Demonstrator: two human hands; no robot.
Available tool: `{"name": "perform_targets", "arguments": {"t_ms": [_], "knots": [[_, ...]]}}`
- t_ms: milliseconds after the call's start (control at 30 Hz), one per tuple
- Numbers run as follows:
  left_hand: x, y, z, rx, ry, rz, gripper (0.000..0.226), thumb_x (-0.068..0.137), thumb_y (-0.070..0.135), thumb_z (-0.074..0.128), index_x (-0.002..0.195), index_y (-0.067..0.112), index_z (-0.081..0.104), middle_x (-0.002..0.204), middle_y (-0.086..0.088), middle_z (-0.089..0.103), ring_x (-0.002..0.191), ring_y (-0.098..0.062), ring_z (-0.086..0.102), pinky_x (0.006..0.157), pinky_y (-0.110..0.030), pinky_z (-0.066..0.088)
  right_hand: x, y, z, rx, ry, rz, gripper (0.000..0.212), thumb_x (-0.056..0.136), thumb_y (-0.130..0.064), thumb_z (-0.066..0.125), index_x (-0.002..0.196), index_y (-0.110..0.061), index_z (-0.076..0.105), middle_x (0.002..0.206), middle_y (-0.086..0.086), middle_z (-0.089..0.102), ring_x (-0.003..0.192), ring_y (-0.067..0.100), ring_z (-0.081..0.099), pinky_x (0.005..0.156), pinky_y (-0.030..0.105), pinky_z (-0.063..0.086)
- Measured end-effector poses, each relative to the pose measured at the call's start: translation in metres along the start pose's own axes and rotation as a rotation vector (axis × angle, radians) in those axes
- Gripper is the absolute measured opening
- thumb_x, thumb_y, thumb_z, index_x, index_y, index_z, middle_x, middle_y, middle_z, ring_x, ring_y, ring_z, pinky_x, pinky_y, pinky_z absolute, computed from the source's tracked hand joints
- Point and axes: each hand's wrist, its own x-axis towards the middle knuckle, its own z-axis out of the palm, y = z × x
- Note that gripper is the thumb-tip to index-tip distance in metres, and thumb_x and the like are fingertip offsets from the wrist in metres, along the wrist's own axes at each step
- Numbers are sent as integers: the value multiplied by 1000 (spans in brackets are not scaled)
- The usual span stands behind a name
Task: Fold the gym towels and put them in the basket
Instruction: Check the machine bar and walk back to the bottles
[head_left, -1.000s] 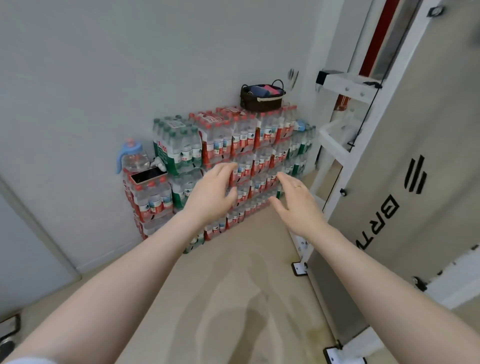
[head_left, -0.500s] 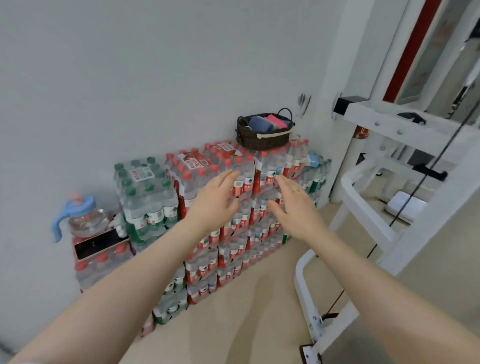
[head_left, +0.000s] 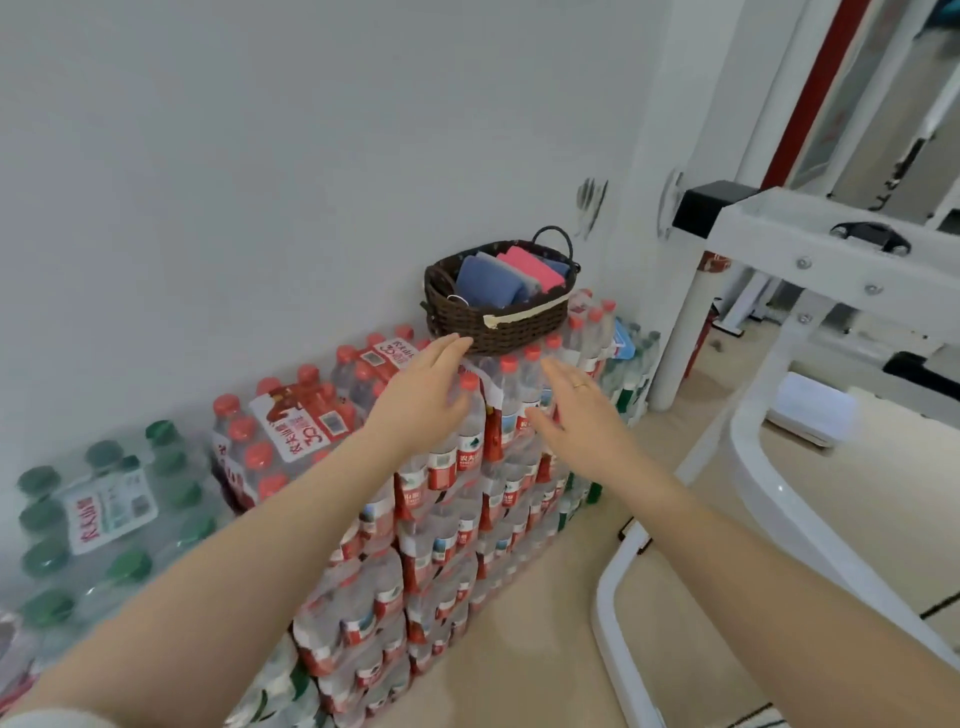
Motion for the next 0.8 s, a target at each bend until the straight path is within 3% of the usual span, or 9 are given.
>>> {"name": "perform_targets", "arguments": {"t_ms": [233, 467, 633, 800], "knots": [[116, -28, 22, 14, -35, 92, 54, 92, 14, 44, 144, 16, 27, 153, -2, 24, 140, -19, 25, 112, -31, 25, 102, 50, 16, 39, -18, 71, 58, 98, -35, 37, 148, -13, 18, 156, 4, 18, 144, 17, 15, 116, 29, 11], [223, -49, 49, 144, -96, 95, 56, 93, -2, 35, 146, 12, 21, 156, -2, 16, 142, -20, 21, 113, -32, 25, 219, 108, 15, 220, 28, 69, 43, 99, -21, 35, 141, -10, 35, 151, 9, 31, 140, 22, 26, 115, 32, 17], [294, -49, 63, 328, -302, 109, 64, 92, 3, 40, 148, 16, 13, 157, -4, 6, 144, -22, 11, 113, -36, 25, 299, 142, 19, 137, -87, -12, 41, 99, -16, 34, 139, -9, 40, 148, 13, 35, 138, 25, 30, 113, 33, 24], [335, -55, 70, 498, -453, 220, 66, 86, 16, 51, 145, 19, 22, 156, -5, 12, 143, -19, 15, 113, -32, 15, 337, 163, 22, -7, -134, 20, 33, 96, -20, 40, 122, -3, 53, 123, 18, 55, 112, 36, 51, 93, 42, 41]]}}
